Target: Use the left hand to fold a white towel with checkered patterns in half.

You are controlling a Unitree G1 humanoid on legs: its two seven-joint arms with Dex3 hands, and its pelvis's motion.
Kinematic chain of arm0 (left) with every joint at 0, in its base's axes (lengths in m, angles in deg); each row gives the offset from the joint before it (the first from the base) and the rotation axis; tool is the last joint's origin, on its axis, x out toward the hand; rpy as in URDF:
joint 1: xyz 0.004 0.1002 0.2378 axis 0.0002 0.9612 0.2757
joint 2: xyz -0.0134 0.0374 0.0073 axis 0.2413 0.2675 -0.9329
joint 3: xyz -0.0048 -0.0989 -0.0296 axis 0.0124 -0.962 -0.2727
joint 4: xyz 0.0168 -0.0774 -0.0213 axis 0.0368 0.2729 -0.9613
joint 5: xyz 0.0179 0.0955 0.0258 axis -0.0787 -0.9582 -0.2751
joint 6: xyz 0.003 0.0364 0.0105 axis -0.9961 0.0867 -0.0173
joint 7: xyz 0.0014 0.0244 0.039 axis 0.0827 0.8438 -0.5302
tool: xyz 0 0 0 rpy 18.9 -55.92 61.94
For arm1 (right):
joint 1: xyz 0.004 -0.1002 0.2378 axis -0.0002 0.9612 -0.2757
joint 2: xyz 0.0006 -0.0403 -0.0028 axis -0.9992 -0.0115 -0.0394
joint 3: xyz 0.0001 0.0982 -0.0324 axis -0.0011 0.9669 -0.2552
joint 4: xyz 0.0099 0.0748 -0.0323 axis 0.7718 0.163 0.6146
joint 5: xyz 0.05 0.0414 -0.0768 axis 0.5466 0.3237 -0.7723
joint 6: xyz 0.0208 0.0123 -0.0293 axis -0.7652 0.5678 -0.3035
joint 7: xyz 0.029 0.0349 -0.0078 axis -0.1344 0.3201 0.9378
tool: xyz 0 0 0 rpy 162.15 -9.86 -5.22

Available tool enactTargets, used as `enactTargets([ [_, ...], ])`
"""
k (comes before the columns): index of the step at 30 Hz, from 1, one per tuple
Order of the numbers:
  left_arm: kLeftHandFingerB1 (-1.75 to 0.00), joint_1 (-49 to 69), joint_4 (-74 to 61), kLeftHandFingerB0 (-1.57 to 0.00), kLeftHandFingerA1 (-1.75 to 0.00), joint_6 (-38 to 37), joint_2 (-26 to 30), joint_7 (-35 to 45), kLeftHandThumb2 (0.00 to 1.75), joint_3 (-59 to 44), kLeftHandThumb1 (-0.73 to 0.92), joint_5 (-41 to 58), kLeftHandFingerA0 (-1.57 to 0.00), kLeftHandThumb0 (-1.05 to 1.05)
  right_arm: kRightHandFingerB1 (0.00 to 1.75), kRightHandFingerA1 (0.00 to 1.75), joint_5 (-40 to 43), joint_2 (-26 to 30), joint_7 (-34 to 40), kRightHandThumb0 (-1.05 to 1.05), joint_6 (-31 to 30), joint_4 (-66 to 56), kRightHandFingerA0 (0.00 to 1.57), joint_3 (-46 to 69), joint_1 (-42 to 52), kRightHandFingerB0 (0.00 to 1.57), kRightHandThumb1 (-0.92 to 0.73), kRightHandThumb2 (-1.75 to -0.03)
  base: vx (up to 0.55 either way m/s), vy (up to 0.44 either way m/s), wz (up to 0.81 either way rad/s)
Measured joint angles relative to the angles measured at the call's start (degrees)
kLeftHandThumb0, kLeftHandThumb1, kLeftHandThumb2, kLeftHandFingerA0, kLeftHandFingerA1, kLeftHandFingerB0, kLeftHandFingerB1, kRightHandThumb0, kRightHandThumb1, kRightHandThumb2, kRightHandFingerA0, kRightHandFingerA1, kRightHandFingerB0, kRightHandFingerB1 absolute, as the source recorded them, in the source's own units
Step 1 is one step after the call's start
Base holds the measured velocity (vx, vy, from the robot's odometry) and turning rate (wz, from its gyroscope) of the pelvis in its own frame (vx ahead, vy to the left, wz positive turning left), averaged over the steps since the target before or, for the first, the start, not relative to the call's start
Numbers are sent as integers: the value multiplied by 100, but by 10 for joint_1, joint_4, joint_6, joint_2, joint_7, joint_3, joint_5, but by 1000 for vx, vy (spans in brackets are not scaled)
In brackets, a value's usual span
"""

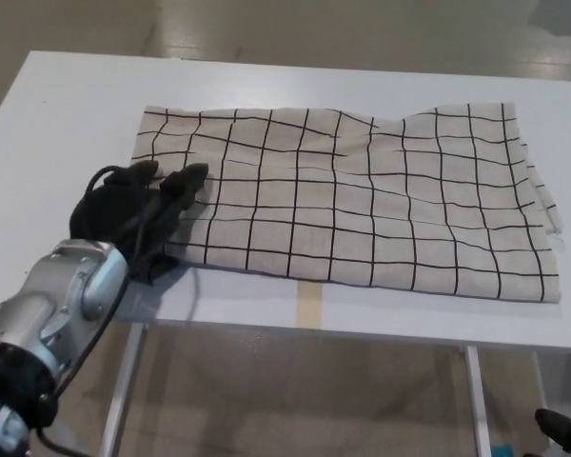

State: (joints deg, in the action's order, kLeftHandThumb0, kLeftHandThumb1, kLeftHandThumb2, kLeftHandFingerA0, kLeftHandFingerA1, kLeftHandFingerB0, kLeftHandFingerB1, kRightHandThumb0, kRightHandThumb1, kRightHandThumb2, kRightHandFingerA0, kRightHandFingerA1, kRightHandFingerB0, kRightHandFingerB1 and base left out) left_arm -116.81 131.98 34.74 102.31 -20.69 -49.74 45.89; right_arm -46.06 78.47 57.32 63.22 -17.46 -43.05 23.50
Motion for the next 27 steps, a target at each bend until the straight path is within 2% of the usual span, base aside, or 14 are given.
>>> enactTargets([
  [7, -23, -29, 57, -3, -22, 15, -26, -48, 70, 24, 53, -16, -4, -40, 57, 69, 1, 0, 0, -23, 0, -4, 45, 1, 2, 48, -70, -61, 0, 0, 0],
  [9, -30, -45, 87, -20, -28, 25, -39, -65, 58, 43, 58, -27, -18, -39, 57, 69, 2, 0, -1, -23, 0, -4, 45, 2, 3, 48, -70, -61, 0, 0, 0],
  [10, -50, -51, 97, -47, -45, 30, -43, -71, 58, 50, 58, -31, -49, -40, 57, 69, 3, 0, -2, -25, 0, -4, 46, 3, 3, 47, -69, -61, 0, 0, 0],
  [11, -50, -55, 103, -47, -45, 33, -45, -74, 58, 55, 58, -34, -49, -40, 57, 69, 3, 0, -2, -25, 0, -4, 46, 3, 3, 47, -69, -61, 0, 0, 0],
  [12, -163, -61, 114, -60, -172, 37, -48, -79, 55, 63, 59, -39, -72, -36, 57, 69, 3, 0, -2, -25, 0, -4, 46, 3, 3, 47, -69, -61, 0, 0, 0],
  [13, -175, -68, 128, -52, -175, 40, -53, -90, 53, 71, 61, -44, -70, -34, 57, 70, 4, 0, -2, -26, 0, -4, 46, 3, 4, 47, -69, -61, 0, 0, 0],
  [14, -129, -70, 134, -76, -142, 40, -55, -96, 77, 73, 49, -45, -99, -46, 57, 70, 4, 0, -3, -26, 0, -4, 46, 3, 5, 47, -69, -61, 0, 0, 0],
  [15, -127, -71, 144, -80, -141, 38, -59, -111, 81, 74, 53, -46, -103, -39, 66, 70, 4, 0, -3, -25, 0, -4, 46, 3, 6, 45, -56, -95, 0, 0, 0],
  [17, -127, -73, 149, -80, -141, 32, -60, -133, 81, 74, 53, -47, -103, -39, 66, 70, 4, 0, -3, -25, 0, -5, 46, 4, 6, 45, -56, -95, 0, 0, 0],
  [18, -158, -72, 148, -57, -175, 22, -58, -151, 57, 74, 75, -46, -72, -20, 60, 66, 4, 0, -3, -24, 0, -7, 45, 4, 7, 53, -69, -61, 0, 0, 0],
  [19, -158, -71, 149, -57, -175, 14, -57, -162, 57, 74, 75, -46, -72, -20, 60, 66, 4, 0, -3, -24, 0, -9, 45, 4, 7, 53, -69, -61, 0, 0, 0],
  [20, -158, -70, 148, -59, -174, 9, -56, -168, 58, 73, 74, -46, -76, -21, 59, 66, 3, 0, -3, -23, 0, -9, 48, 4, 7, 54, -71, -61, 0, 0, 0],
  [21, -127, -69, 148, -87, -140, 2, -55, -174, 84, 72, 52, -45, -111, -30, 59, 66, 3, 0, -3, -22, 0, -9, 49, 4, 7, 56, -71, -60, 0, 0, 0],
  [27, -130, -65, 160, -87, -143, -55, -39, -218, 80, 66, 50, -43, -112, -34, 58, 63, -5, 2, 2, -23, 10, -1, 51, 1, 6, 59, -70, -60, 0, 0, 0],
])
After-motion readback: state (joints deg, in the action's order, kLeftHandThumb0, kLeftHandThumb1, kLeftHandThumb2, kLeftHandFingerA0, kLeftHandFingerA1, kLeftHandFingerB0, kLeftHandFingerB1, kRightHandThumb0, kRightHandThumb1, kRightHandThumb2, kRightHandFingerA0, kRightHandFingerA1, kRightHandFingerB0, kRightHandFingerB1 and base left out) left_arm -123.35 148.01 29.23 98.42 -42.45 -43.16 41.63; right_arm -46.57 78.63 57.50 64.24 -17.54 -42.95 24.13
